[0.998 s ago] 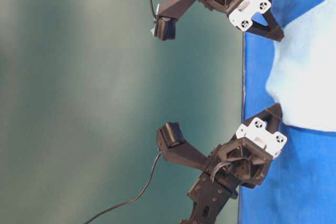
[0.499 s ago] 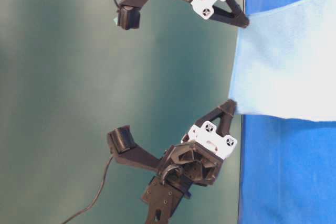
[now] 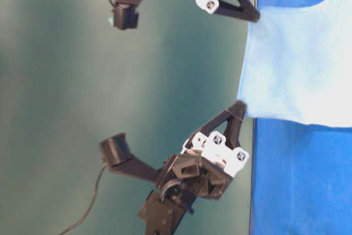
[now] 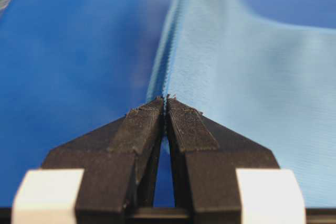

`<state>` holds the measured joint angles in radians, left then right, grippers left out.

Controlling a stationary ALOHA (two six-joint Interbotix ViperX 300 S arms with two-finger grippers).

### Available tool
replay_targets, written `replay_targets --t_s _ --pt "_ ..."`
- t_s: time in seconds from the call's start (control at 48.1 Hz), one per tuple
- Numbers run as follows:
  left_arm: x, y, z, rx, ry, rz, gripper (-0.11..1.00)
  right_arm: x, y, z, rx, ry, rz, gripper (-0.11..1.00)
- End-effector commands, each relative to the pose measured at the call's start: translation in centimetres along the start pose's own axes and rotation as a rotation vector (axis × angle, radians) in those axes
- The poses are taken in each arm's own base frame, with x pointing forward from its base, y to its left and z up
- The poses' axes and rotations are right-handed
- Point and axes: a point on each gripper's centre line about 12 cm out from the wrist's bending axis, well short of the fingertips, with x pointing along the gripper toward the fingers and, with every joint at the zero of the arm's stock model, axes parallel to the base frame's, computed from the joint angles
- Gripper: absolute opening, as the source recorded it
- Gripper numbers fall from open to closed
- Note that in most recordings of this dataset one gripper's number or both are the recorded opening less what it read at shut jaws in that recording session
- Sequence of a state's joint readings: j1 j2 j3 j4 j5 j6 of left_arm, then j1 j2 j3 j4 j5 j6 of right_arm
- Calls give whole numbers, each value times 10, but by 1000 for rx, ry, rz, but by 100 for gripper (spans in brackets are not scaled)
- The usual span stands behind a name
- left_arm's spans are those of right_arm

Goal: Fold the light blue towel.
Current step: 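Pull the top corners down toward the bottom edge, folding the strip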

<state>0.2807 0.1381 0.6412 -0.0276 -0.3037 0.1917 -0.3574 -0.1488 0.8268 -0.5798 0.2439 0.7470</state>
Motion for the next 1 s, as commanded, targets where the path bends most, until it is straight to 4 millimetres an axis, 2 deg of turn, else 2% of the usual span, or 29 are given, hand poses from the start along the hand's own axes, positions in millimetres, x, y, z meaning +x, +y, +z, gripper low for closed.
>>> replay_targets --t_s 0.0,0.333,0.478,0.707,0.977 --pt "-12 -21 15 28 -33 -46 4 -17 15 -1 -11 -3 10 4" --pt "-31 -116 -5 124 72 -266 4 -40 85 -42 -62 95 91 4" --pt "-38 -144 -8 132 91 -327 4 -48 111 -55 -69 113 141 4" --pt "-46 -172 -12 148 97 -390 4 -53 143 -76 -73 151 192 5" --pt "-41 -175 -26 135 142 -391 4 -39 151 -92 -42 210 161 5"
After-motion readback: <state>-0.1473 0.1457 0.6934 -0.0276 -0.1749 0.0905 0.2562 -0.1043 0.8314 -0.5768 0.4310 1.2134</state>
